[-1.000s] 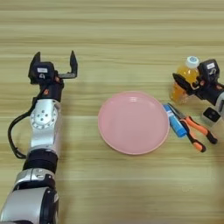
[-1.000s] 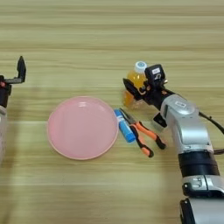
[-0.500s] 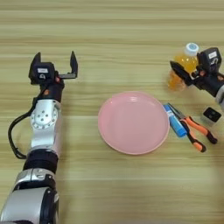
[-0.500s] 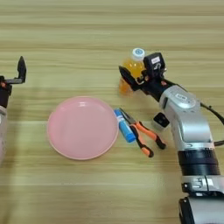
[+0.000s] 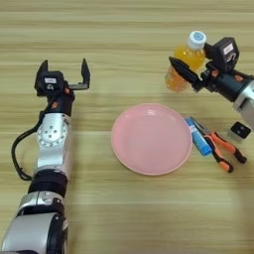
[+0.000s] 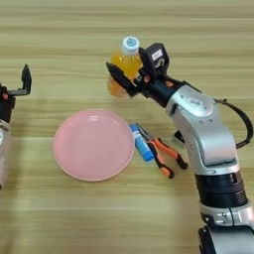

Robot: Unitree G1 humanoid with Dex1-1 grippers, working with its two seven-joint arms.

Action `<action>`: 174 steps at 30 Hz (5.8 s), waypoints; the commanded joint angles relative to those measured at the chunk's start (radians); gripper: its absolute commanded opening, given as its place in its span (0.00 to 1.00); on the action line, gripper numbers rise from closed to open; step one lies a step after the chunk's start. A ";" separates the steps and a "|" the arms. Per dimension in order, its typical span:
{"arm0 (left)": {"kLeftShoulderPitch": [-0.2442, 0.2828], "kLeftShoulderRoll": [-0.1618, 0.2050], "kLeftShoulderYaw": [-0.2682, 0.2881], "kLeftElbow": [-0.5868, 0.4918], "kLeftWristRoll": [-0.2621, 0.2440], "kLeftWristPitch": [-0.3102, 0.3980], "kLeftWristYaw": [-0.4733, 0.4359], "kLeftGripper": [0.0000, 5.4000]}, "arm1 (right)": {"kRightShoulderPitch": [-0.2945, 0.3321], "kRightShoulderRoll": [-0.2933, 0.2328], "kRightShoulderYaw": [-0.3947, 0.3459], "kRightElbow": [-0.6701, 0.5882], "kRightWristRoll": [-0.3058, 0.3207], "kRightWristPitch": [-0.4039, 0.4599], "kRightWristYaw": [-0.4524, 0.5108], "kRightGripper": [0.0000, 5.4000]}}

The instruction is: Move the objects on the table

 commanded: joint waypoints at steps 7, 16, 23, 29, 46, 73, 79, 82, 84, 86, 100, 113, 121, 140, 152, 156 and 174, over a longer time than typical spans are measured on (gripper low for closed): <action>0.012 -0.007 -0.012 -0.007 0.014 -0.004 0.008 1.00 | 0.010 0.063 0.152 0.027 -0.028 -0.016 0.014 0.66; 0.011 -0.011 -0.015 0.006 0.014 -0.002 0.007 1.00 | 0.040 0.092 0.215 0.161 -0.075 -0.107 0.063 0.66; 0.009 -0.012 -0.015 0.018 0.016 -0.008 0.008 1.00 | 0.065 0.094 0.223 0.233 -0.103 -0.169 0.085 0.66; 0.011 -0.013 -0.014 0.018 0.015 -0.009 0.007 1.00 | 0.092 0.097 0.240 0.268 -0.127 -0.217 0.105 0.66; 0.007 -0.012 -0.011 0.032 0.014 -0.018 0.008 1.00 | 0.123 0.104 0.256 0.311 -0.136 -0.256 0.129 0.69; 0.008 -0.010 -0.011 0.032 0.012 -0.019 0.002 1.00 | 0.102 0.107 0.210 0.221 -0.100 -0.260 0.156 0.99; 0.009 -0.013 -0.015 0.027 0.013 -0.016 -0.002 1.00 | 0.098 0.121 0.172 0.177 -0.054 -0.337 0.172 0.99; 0.008 -0.012 -0.016 0.028 0.013 -0.016 -0.003 1.00 | 0.099 0.123 0.165 0.154 -0.032 -0.365 0.183 0.99; 0.008 -0.012 -0.016 0.029 0.013 -0.016 -0.004 1.00 | 0.097 0.124 0.155 0.137 -0.020 -0.380 0.185 0.99; 0.007 -0.011 -0.016 0.031 0.014 -0.018 -0.005 1.00 | 0.093 0.125 0.144 0.125 -0.007 -0.388 0.182 0.99; 0.009 -0.014 -0.021 0.027 0.016 -0.019 0.002 1.00 | 0.098 0.012 0.017 0.027 0.144 -0.354 0.266 0.99; -0.009 -0.009 -0.017 0.055 0.023 -0.026 0.011 1.00 | 0.158 -0.206 -0.151 0.130 0.200 -0.336 0.406 0.99; -0.016 -0.008 -0.015 0.066 0.036 -0.045 0.026 1.00 | 0.160 -0.268 -0.185 0.287 0.146 -0.384 0.443 0.99; 0.014 0.004 -0.013 0.014 0.034 -0.047 0.028 1.00 | 0.039 -0.003 -0.171 0.717 -0.074 -0.670 0.034 0.99; 0.046 0.007 -0.028 -0.081 0.015 -0.036 -0.026 1.00 | -0.065 0.075 -0.253 1.005 -0.119 -0.999 -0.192 0.99; 0.068 0.016 -0.051 -0.159 0.004 -0.009 -0.081 1.00 | -0.088 0.072 -0.268 1.058 -0.122 -1.052 -0.228 0.99; 0.202 0.024 -0.178 -0.579 -0.156 0.174 -0.368 1.00 | -0.110 0.079 -0.263 1.117 -0.135 -1.089 -0.244 0.99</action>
